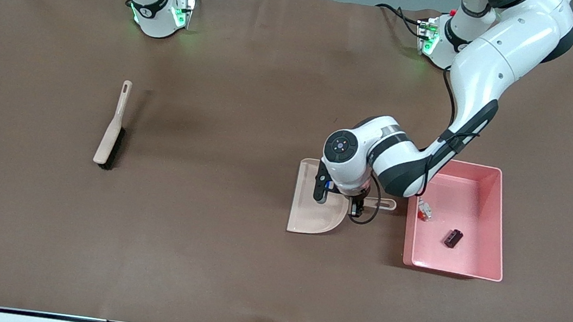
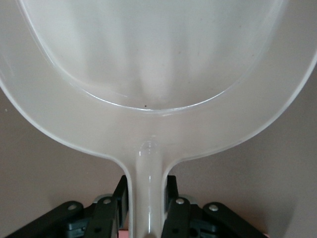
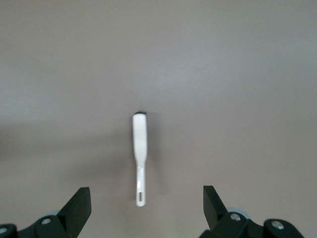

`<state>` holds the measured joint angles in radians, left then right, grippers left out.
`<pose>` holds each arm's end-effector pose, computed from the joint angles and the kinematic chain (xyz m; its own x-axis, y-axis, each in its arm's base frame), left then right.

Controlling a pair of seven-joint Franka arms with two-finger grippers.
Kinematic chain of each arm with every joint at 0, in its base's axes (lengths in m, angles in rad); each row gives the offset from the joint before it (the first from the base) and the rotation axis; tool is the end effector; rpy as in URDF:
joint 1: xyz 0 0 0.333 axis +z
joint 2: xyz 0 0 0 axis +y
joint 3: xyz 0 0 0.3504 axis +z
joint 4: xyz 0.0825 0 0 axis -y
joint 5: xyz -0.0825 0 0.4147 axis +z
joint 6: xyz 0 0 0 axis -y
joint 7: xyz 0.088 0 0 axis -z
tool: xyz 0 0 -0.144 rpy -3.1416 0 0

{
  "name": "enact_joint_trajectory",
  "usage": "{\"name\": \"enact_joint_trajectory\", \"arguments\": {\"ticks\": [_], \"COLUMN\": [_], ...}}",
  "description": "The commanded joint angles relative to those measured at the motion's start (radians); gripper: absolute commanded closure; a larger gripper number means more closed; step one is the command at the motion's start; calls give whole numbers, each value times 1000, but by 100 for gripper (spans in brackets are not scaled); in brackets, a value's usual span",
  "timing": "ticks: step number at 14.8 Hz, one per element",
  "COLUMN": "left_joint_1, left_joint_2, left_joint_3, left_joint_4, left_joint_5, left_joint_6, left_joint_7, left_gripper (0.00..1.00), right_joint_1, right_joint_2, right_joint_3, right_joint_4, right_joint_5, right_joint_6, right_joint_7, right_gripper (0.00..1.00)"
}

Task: Clean e-waste and dump in bin
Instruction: 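Lower the dustpan back onto the table with the left gripper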

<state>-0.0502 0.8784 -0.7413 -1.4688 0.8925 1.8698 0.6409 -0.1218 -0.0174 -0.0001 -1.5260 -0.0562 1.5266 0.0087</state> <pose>0.6323 -0.3865 0.2028 -0.0975 -0.9450 -0.3122 -0.9930 0.1135 -0.0333 0.5704 -0.0782 0.6507 0.9910 -0.1327 0.0186 -0.1335 -0.9895 0.0559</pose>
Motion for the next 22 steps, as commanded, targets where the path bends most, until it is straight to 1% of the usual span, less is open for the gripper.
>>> {"name": "enact_joint_trajectory", "arguments": {"ticks": [1,2,3,4,5,6,8,10,12,14,15,17,19,22], "left_joint_1": [-3,-3,-3,-3,0,3,-3,-5,7,23,30,39,47,117], "left_joint_2": [7,7,7,7,5,5,-1,-1,-21,-56,-96,-192,-275,-358], "left_joint_3": [-1,-1,-1,-1,-1,-1,-1,-1,-4,-9,-9,-7,-4,-6], "left_joint_4": [21,21,21,21,21,21,18,18,19,22,24,24,24,24], "left_joint_5": [-10,-10,-13,-24,-44,-58,-70,-69,-76,-119,-157,-211,-275,-366], "left_joint_6": [8,8,8,8,8,8,8,8,-8,-47,-67,-80,-107,-107], "left_joint_7": [17,10,3,-13,-42,-76,-166,-198,-202,-205,-220,-321,-473,-663], "left_gripper": [90,88,84,74,60,39,1,0,0,0,0,0,0,0], "right_joint_1": [8,22,34,37,43,45,45,47,89,114,117,116,116,111], "right_joint_2": [45,45,45,45,45,45,45,43,40,40,37,37,37,37], "right_joint_3": [5,5,3,5,5,5,6,6,6,6,6,5,5,2], "right_joint_4": [72,72,73,78,78,79,79,79,81,78,76,78,79,79], "right_joint_5": [-48,-51,-53,-51,-44,-36,-34,-8,-11,-10,-10,-11,-13,-13], "right_joint_6": [-33,-32,-32,-32,-32,-34,-32,-37,-37,-42,-71,-83,-83,-80], "right_joint_7": [-4,-4,1,5,8,11,20,25,54,97,100,99,99,94], "right_gripper": [0,0,0,0,0,0,0,0,0,0,0,0,0,0]}}
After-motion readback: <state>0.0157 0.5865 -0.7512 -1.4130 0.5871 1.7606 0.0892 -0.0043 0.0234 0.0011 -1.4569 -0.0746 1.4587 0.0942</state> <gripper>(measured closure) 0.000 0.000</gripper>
